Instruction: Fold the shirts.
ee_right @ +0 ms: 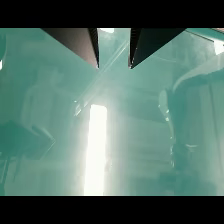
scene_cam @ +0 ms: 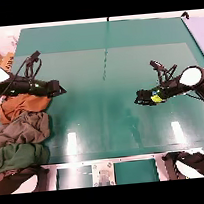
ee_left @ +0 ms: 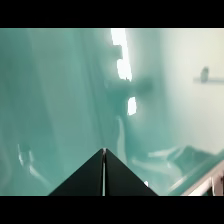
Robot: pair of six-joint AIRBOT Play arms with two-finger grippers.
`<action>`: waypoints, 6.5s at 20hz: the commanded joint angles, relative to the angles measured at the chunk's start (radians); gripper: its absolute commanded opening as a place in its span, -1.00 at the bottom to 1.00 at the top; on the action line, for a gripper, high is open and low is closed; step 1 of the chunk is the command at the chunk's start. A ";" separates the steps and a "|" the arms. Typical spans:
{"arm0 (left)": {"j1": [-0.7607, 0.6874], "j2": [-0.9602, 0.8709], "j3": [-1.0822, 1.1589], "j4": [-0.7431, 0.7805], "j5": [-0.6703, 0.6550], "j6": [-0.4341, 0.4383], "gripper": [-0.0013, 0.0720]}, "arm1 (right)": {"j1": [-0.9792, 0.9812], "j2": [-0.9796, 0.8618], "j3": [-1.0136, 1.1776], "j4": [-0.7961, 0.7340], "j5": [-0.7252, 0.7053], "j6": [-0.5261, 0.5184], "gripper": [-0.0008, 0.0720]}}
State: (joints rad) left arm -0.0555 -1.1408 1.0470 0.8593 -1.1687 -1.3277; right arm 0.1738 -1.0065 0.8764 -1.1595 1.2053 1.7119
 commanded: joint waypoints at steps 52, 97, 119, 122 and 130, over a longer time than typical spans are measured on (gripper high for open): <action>-0.052 -0.435 0.498 0.419 -0.252 -0.103 0.98 | -0.121 -0.076 -0.121 0.080 -0.255 -0.045 0.40; 0.071 0.203 0.369 0.155 0.080 0.228 -0.92 | -0.423 0.086 0.521 0.306 0.103 -0.389 -0.93; 0.071 -0.453 0.173 0.079 0.383 0.342 -0.92 | -0.360 -0.278 0.259 0.111 -0.003 -0.158 0.00; 0.071 -0.453 0.173 0.079 0.380 0.342 -0.92 | -0.212 -0.167 -0.080 0.172 -0.177 -0.099 0.38; 0.071 -0.453 0.173 0.080 0.380 0.342 -0.92 | 0.182 -0.460 -0.097 0.451 -0.569 -0.100 0.38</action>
State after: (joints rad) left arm 0.0151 -1.5929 1.2190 0.9386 -0.7872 -0.9859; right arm 0.2527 -1.3556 0.7406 -0.7704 0.7425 1.6081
